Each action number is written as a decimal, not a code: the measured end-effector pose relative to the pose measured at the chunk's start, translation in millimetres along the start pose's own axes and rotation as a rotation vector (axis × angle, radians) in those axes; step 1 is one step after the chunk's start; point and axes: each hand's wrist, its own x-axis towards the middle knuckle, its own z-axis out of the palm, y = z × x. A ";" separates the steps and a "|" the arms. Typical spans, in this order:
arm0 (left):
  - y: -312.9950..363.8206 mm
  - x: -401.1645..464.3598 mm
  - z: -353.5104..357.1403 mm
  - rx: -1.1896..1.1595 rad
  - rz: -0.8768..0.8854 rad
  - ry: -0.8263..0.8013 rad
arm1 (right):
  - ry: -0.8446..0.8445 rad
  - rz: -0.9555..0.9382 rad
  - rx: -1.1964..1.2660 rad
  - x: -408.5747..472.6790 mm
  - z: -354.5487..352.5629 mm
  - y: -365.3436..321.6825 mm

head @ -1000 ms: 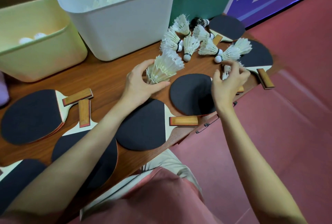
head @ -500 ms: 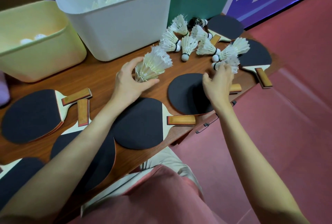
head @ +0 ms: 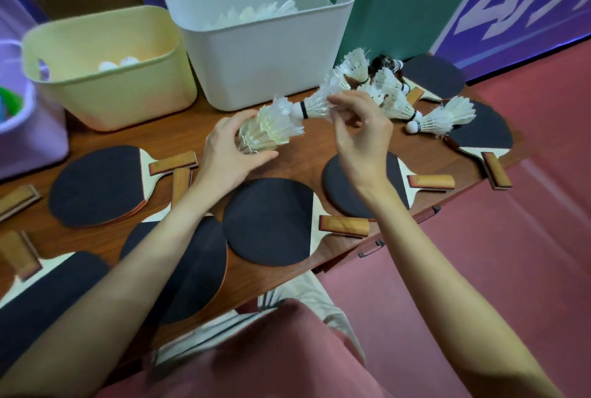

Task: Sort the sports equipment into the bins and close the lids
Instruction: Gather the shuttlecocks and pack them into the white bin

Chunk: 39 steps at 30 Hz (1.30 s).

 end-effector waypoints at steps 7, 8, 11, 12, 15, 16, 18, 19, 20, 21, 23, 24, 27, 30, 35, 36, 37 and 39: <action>24.6 31.1 -43.5 -0.009 0.062 0.088 | -0.144 0.067 0.219 55.2 21.7 -19.9; 28.8 36.5 -51.3 -0.017 0.071 0.114 | -0.131 0.089 0.268 64.9 24.5 -22.3; 42.7 56.1 -74.0 0.038 0.096 0.145 | -0.121 0.114 0.370 92.9 34.8 -30.6; 46.7 64.5 -81.2 0.077 0.108 0.144 | -0.118 0.104 0.387 102.0 38.4 -33.6; 59.9 93.5 -102.9 0.171 0.141 0.131 | -0.097 0.064 0.413 128.4 49.9 -40.1; 65.0 104.2 -108.7 0.194 0.149 0.127 | -0.084 0.052 0.421 137.7 54.4 -41.6; 72.8 128.4 -115.5 0.242 0.141 0.114 | -0.076 0.041 0.429 156.8 65.7 -41.9; 75.3 140.9 -116.4 0.251 0.126 0.094 | -0.083 0.040 0.427 165.9 71.8 -40.2; 76.8 152.9 -115.9 0.234 0.102 0.062 | -0.092 0.043 0.421 174.6 78.0 -38.3; 77.4 164.4 -114.9 0.193 0.073 0.023 | -0.100 0.052 0.411 182.9 84.3 -35.5; 75.7 185.5 -111.4 0.140 0.032 -0.040 | -0.115 0.090 0.381 199.7 96.6 -28.1; 73.5 195.8 -109.1 0.158 0.029 -0.057 | -0.124 0.115 0.365 207.0 102.2 -24.1; 64.1 223.4 -103.2 0.215 0.021 -0.092 | -0.157 0.203 0.314 225.4 117.2 -10.9; 52.9 243.0 -96.7 0.210 -0.046 -0.210 | -0.260 0.296 0.187 235.8 126.5 0.1; 38.0 262.8 -85.4 0.132 -0.170 -0.528 | -0.541 0.337 -0.040 245.0 134.4 13.1; 35.4 265.8 -83.0 0.132 -0.190 -0.588 | -0.609 0.336 -0.086 246.9 135.2 14.5; 32.4 269.0 -79.9 0.132 -0.205 -0.643 | -0.674 0.338 -0.137 248.9 136.2 16.0; 26.2 274.9 -72.5 0.151 -0.215 -0.719 | -0.797 0.345 -0.236 252.4 138.3 18.4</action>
